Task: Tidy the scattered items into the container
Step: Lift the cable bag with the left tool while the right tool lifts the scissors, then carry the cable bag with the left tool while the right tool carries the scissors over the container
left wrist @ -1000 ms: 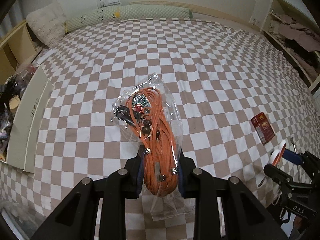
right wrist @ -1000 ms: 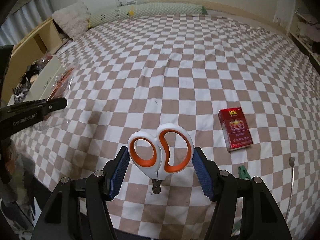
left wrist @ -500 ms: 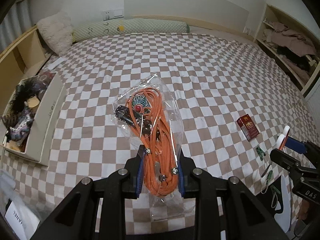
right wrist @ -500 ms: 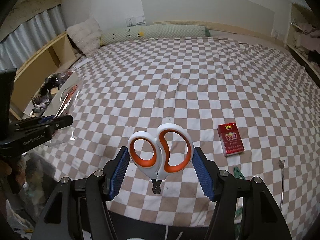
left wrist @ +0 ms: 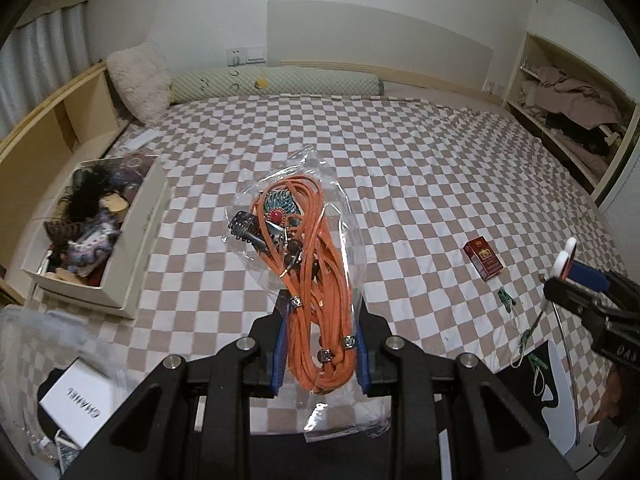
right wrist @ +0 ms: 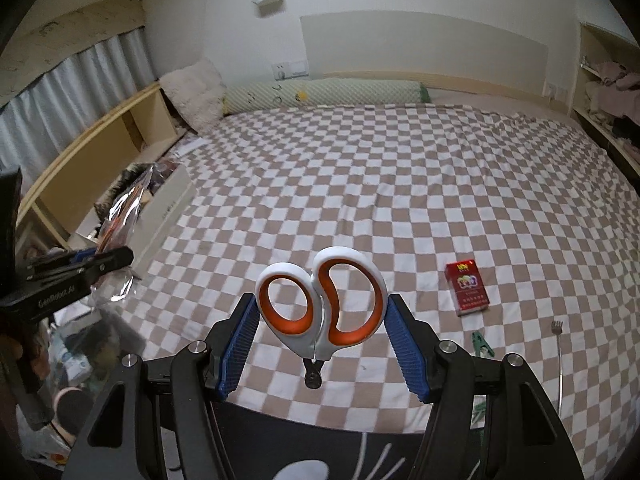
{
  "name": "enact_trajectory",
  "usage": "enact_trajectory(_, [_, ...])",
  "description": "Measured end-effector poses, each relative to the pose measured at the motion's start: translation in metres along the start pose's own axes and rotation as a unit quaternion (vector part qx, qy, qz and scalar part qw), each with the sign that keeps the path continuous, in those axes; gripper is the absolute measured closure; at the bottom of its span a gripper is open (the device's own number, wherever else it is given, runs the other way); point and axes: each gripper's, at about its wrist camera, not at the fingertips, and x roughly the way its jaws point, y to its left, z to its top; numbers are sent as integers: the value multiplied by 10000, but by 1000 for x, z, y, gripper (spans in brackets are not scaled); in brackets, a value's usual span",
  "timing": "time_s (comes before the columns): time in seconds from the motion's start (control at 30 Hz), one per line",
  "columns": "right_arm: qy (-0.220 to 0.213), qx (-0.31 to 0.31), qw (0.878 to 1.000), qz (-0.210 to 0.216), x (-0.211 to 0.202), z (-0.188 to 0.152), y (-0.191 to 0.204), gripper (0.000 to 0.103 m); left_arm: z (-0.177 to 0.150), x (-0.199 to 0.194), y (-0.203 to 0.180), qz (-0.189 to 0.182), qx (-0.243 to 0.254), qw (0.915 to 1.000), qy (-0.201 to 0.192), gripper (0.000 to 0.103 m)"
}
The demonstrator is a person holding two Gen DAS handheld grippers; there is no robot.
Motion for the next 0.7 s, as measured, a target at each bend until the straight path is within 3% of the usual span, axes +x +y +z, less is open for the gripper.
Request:
enact_trajectory(0.33, [-319, -275, 9972, 612, -16, 12, 67, 38, -22, -61, 58, 121, -292, 9989, -350, 76])
enact_trajectory(0.7, [-258, -658, 9918, 1060, -8, 12, 127, 38, -52, -119, 110, 376, -542, 9954, -693, 76])
